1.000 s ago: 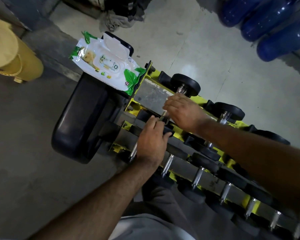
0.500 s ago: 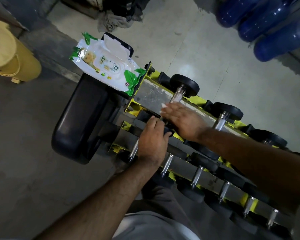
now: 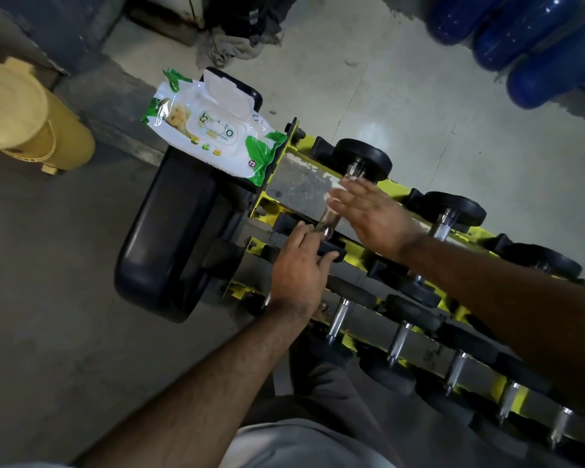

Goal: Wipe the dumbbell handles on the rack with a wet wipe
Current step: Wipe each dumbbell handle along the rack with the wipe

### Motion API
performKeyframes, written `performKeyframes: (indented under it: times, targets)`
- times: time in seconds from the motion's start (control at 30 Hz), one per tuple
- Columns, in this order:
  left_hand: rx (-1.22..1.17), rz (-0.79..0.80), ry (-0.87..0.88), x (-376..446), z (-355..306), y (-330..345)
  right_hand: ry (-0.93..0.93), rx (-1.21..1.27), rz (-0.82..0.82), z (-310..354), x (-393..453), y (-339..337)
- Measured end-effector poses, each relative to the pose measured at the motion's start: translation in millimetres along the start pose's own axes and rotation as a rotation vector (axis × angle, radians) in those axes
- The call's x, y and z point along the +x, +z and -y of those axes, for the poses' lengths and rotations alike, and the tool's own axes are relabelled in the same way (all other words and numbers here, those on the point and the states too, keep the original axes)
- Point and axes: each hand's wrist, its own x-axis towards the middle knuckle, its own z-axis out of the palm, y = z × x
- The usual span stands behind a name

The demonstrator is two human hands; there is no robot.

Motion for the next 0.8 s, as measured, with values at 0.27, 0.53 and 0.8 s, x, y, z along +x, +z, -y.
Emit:
performKeyframes:
  times: [0.27,0.53,0.8]
  targets:
    - [0.012,-0.006,0.0,-2,0,1,-0.011,-0.048,-0.031,-5,-2,-6]
    - [0.078,-0.058,0.025,-1,-7,1,-0.085,0.017,-0.024,-20,-8,4]
    - [0.129,-0.076,0.031,-2,-9,10,-0.079,0.037,-0.008,-19,-16,20]
